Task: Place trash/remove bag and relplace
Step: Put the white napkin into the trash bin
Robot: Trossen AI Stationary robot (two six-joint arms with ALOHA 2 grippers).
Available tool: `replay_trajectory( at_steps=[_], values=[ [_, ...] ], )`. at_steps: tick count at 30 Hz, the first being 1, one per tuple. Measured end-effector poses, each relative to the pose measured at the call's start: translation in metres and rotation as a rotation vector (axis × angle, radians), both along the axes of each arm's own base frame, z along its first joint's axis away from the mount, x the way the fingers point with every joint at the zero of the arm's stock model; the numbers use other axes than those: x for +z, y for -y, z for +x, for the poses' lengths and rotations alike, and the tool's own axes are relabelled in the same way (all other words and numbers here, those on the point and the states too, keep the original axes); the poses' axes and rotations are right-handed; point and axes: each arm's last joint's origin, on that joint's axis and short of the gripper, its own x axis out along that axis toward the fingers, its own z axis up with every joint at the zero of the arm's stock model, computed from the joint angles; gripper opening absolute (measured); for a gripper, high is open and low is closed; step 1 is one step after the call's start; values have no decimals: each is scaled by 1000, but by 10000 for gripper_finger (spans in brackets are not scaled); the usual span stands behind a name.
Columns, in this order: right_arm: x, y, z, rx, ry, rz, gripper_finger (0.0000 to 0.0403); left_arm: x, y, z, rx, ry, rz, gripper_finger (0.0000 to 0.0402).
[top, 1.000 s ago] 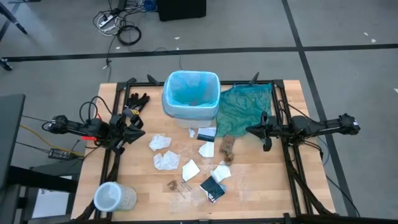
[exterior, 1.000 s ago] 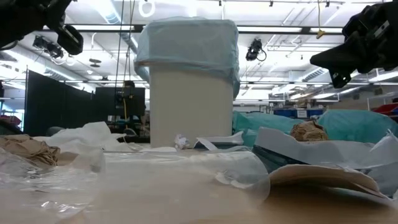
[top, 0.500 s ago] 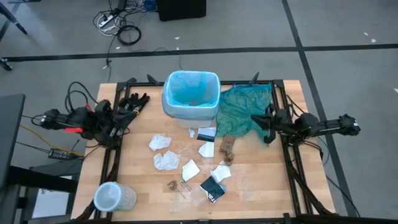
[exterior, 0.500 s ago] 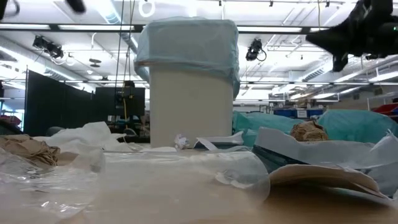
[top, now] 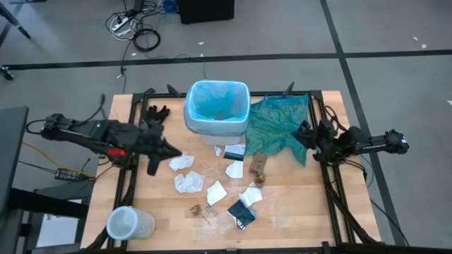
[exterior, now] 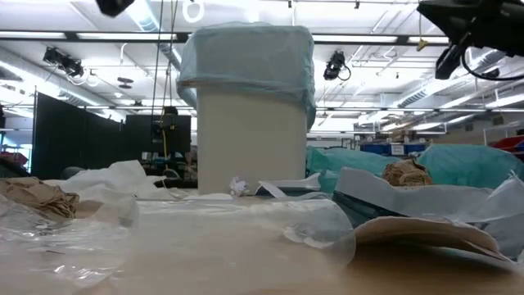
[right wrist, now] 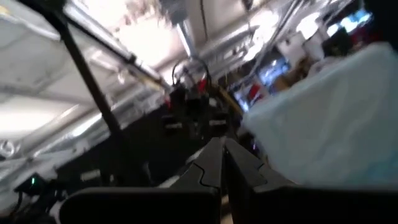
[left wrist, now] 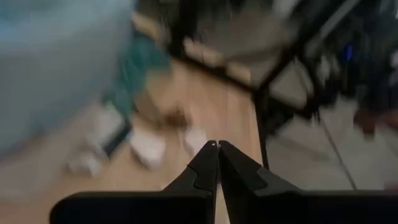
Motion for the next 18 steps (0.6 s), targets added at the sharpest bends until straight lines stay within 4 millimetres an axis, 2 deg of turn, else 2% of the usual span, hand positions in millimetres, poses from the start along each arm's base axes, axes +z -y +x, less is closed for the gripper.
replay_trajectory(
  at_steps=[6, 9, 18],
  values=[
    [-12, -2, 7, 76, -126, 61, 23, -26, 4, 8, -59, -260, 43, 57],
    [-16, -2, 9, 79, -171, 67, 39, -33, 4, 13, -37, -324, 78, 76],
    [-21, 0, 11, -9, -246, 72, 127, -63, 8, 30, -7, -585, 123, 118]
  ],
)
